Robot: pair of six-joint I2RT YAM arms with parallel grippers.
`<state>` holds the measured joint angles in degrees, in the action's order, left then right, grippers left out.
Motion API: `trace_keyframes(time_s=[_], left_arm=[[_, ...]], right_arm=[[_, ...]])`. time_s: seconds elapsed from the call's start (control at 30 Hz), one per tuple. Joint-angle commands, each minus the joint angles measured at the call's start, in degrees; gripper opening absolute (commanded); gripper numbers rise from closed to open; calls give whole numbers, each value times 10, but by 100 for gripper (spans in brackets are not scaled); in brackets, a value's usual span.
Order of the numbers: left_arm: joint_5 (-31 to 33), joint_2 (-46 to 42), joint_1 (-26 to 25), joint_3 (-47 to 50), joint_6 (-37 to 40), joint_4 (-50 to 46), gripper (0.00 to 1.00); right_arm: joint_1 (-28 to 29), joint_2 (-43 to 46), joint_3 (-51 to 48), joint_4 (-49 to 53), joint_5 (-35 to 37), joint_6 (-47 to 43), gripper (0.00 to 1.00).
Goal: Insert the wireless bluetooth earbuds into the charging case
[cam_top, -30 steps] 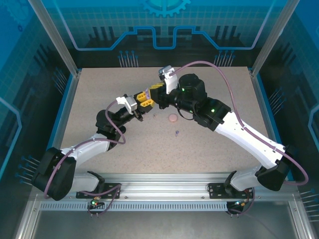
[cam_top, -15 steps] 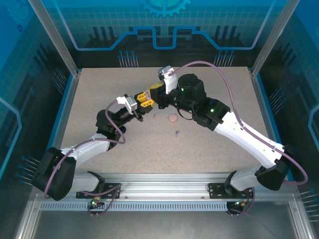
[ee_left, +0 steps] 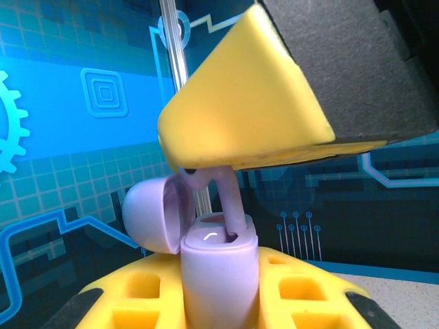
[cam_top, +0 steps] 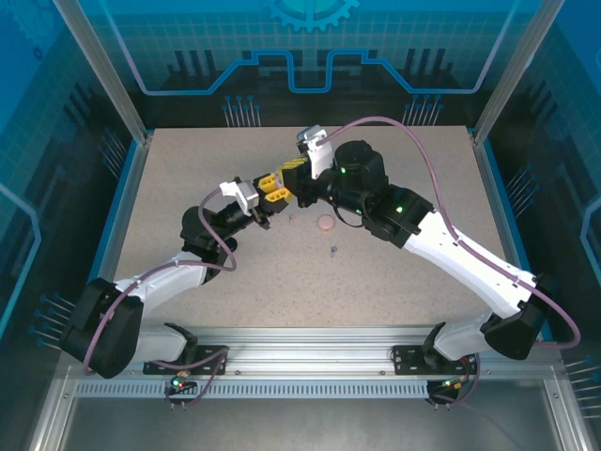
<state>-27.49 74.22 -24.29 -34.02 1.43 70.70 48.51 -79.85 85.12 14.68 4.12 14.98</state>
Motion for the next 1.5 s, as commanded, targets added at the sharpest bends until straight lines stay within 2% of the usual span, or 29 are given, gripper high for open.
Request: trace_keyframes(time_s=[0.0, 0.37, 0.53, 0.6, 0.73, 0.9, 1.07, 1.2, 1.47], left_arm=[[-10, -11, -4, -23, -6, 33, 0], [-11, -14, -4, -27, -7, 25, 0], [-8, -10, -4, -22, -11, 27, 0], [-5, -9, -4, -16, -13, 29, 0], [5, -3, -4, 1, -16, 46, 0], [19, -2, -4, 23, -18, 66, 0], [28, -13, -4, 41, -25, 77, 0], [36, -26, -4, 50, -32, 77, 0], [35, -58, -4, 62, -37, 63, 0]], right_arm=[[11, 10, -20, 24, 17, -22, 10], [30, 3, -21, 45, -4, -69, 10], [30, 11, 0, 40, 12, -44, 28], [30, 22, 15, 42, 21, -30, 42], [25, 54, 32, 49, 52, 4, 61], [12, 108, 14, 57, 93, 53, 71], [-15, 153, -35, 78, 146, 103, 77], [-59, 161, -87, 104, 143, 166, 79], [-97, 68, -119, 223, 167, 317, 78]])
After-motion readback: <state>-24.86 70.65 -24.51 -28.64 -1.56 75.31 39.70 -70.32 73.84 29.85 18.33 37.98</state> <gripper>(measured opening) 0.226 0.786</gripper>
